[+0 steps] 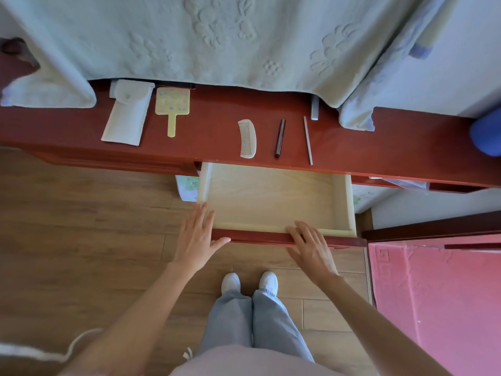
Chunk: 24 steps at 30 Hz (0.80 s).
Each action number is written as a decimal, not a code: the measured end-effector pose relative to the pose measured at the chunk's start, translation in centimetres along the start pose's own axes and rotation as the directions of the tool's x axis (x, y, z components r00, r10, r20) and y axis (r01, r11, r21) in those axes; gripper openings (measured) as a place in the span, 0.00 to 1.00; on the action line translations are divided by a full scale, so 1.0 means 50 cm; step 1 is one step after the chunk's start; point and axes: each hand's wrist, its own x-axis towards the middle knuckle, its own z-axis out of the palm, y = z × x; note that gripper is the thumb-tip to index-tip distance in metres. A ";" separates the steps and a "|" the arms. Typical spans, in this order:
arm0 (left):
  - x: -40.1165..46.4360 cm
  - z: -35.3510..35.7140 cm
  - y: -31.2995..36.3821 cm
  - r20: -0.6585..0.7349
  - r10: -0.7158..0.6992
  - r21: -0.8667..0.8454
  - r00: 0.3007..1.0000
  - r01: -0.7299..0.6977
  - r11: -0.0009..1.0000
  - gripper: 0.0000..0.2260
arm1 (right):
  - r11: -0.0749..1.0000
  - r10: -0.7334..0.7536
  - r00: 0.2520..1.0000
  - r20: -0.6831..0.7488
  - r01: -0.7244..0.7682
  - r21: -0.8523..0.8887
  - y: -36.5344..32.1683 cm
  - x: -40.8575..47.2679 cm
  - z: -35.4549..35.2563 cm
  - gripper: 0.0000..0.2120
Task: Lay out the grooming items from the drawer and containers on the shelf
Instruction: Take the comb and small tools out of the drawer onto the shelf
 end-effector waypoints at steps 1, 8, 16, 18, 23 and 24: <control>0.001 0.001 -0.001 -0.009 0.021 0.006 1.000 -0.021 1.000 0.36 | 1.000 0.025 0.999 -0.027 -0.025 -0.008 0.007 0.003 -0.004 0.27; 0.022 0.003 -0.005 -0.094 0.137 0.033 0.986 -0.135 0.990 0.34 | 0.983 0.160 0.986 -0.041 -0.163 -0.084 0.044 0.017 -0.025 0.37; 0.132 -0.051 -0.005 -0.124 0.093 0.038 0.988 -0.089 0.995 0.45 | 0.936 0.342 0.938 -0.056 -0.345 -0.066 0.115 0.096 -0.056 0.47; 0.165 -0.065 -0.005 -0.129 0.075 0.038 0.989 -0.070 0.997 0.48 | 0.935 0.344 0.938 -0.045 -0.346 -0.078 0.125 0.132 -0.064 0.50; 0.231 -0.090 -0.011 -0.144 0.085 0.068 0.986 -0.076 0.995 0.53 | 0.938 0.322 0.947 -0.013 -0.321 -0.130 0.144 0.203 -0.074 0.53; 0.242 -0.092 -0.015 -0.142 0.089 0.075 0.986 -0.079 0.994 0.53 | 0.939 0.317 0.948 -0.010 -0.315 -0.139 0.149 0.213 -0.076 0.53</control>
